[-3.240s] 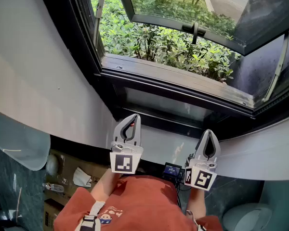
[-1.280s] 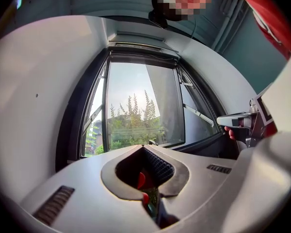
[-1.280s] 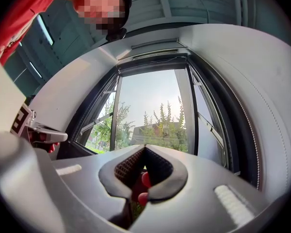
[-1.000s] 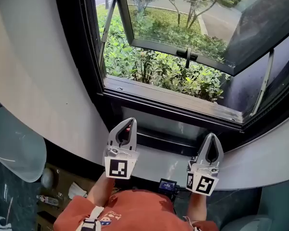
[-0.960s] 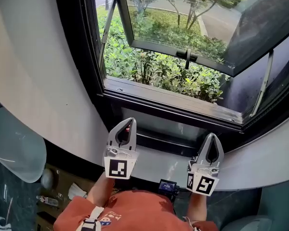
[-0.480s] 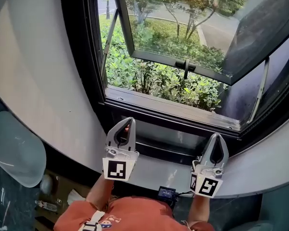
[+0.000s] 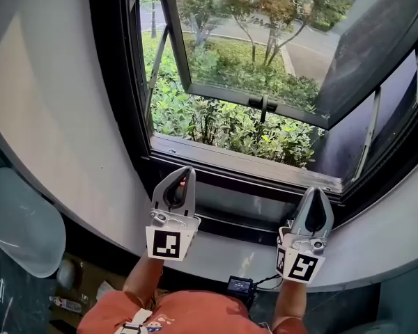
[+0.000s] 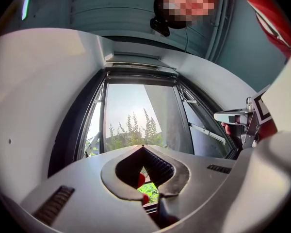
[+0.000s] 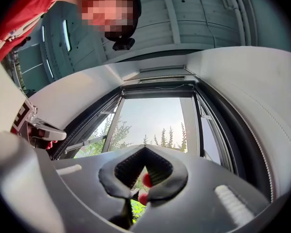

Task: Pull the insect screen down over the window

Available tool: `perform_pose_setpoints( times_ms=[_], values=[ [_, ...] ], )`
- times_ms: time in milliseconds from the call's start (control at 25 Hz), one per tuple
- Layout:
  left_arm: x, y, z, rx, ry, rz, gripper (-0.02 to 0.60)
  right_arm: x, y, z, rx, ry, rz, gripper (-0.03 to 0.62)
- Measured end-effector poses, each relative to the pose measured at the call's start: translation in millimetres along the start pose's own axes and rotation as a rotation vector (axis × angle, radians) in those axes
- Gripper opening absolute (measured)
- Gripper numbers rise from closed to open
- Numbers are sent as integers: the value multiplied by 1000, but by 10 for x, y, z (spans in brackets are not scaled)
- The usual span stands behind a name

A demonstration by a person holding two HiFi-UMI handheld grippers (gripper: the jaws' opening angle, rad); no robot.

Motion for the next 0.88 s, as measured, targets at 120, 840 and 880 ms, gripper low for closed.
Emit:
perform_pose_setpoints(
  times_ms=[120, 840, 880],
  values=[
    [-9, -31, -43, 8, 2, 3, 5, 25, -45, -43, 15, 10, 9, 9],
    [-168, -366, -476, 133, -66, -13, 5, 353, -436, -461, 142, 97, 43, 9],
    [-173, -380, -490, 137, -78, -13, 5, 374, -460, -479, 146, 109, 41, 9]
  ],
)
Point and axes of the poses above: the fingertips, and each gripper's own axes: y backward along the fingers, x to its right, z out of its underside, the point moved 10 cm from there along y, backward along the fingers
